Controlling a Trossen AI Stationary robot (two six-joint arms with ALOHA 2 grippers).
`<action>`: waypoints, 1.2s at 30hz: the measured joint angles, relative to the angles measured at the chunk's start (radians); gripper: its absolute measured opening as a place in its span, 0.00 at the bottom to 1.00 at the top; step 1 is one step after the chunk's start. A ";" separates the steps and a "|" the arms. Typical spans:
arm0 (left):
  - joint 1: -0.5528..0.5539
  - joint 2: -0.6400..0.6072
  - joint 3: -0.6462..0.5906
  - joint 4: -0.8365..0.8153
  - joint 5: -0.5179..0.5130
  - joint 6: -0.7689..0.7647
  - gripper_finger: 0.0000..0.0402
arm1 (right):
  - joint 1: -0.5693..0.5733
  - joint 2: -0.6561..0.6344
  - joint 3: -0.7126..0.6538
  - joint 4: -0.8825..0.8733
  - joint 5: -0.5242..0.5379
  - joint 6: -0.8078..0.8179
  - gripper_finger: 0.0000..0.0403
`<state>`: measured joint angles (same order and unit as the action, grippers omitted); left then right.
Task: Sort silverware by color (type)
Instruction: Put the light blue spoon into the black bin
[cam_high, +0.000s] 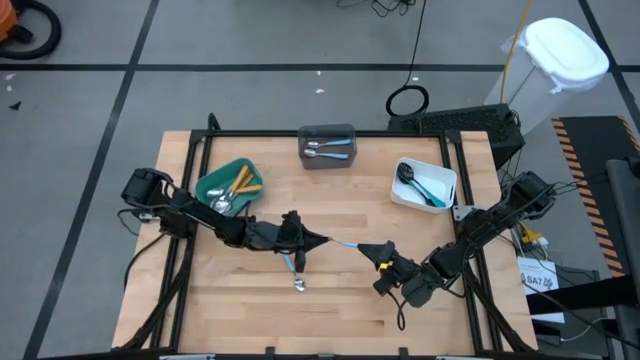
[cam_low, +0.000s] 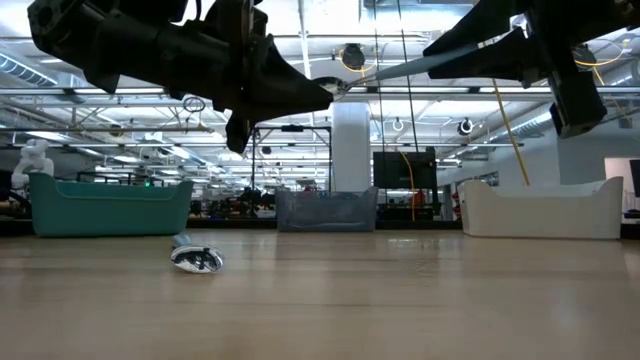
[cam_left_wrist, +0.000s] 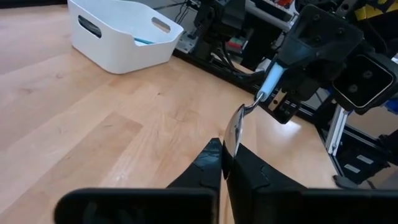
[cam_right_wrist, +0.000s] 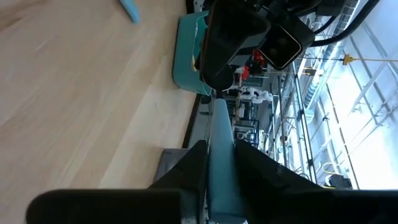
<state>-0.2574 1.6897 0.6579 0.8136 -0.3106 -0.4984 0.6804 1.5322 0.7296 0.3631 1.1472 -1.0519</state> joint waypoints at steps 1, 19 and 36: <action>-0.001 0.000 0.000 0.001 0.000 0.004 0.05 | 0.000 0.000 0.000 0.000 0.000 0.000 0.14; -0.015 -0.240 0.000 -0.184 -0.196 0.157 0.44 | -0.124 -0.001 0.000 -0.017 -0.082 0.140 0.14; -0.035 -0.303 0.000 -0.611 -0.449 0.164 0.44 | -0.666 -0.103 0.000 -0.088 -0.695 0.217 0.14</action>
<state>-0.2923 1.3865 0.6575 0.2029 -0.7601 -0.3342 0.0139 1.4293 0.7296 0.2748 0.4521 -0.8344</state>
